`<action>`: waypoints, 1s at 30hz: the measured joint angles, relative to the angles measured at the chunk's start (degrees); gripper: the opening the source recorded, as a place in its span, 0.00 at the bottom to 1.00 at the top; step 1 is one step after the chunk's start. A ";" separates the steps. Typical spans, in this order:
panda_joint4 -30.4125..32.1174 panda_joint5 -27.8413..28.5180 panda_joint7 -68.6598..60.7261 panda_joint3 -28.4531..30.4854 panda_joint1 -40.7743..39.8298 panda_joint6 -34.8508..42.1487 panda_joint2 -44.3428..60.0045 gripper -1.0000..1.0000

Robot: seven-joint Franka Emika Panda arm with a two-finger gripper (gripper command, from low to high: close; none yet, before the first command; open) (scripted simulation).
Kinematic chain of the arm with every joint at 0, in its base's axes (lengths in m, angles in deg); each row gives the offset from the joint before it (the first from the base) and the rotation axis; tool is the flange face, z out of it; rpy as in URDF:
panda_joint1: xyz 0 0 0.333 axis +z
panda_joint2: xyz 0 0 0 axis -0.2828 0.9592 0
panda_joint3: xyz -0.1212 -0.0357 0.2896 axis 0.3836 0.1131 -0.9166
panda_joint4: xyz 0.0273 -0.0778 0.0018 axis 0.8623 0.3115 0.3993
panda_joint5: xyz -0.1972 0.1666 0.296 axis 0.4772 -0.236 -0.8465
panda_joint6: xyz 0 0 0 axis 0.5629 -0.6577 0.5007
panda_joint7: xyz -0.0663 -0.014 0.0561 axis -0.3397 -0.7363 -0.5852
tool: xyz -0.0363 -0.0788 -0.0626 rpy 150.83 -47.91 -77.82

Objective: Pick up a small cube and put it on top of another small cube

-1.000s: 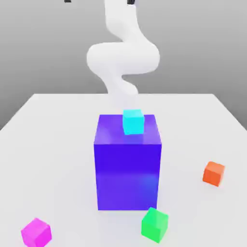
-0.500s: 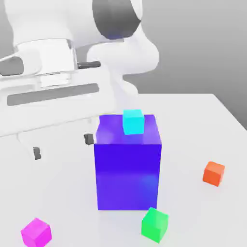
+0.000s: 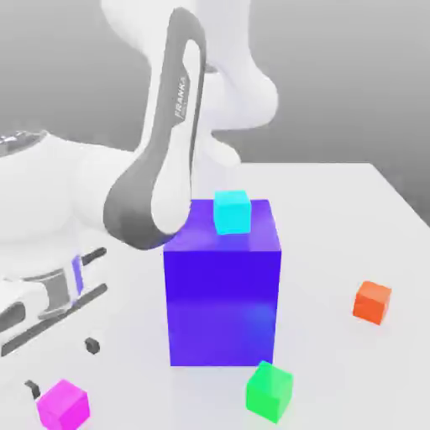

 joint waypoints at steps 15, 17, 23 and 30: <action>0.03 0.63 -0.81 -0.84 -1.05 -0.60 0.85 0.00; 1.23 3.70 -3.09 -1.02 0.51 0.17 -1.70 0.00; 4.78 11.55 -15.48 -4.85 4.42 0.58 -7.35 0.00; 8.78 17.34 -32.96 -10.63 8.24 1.16 -12.82 0.00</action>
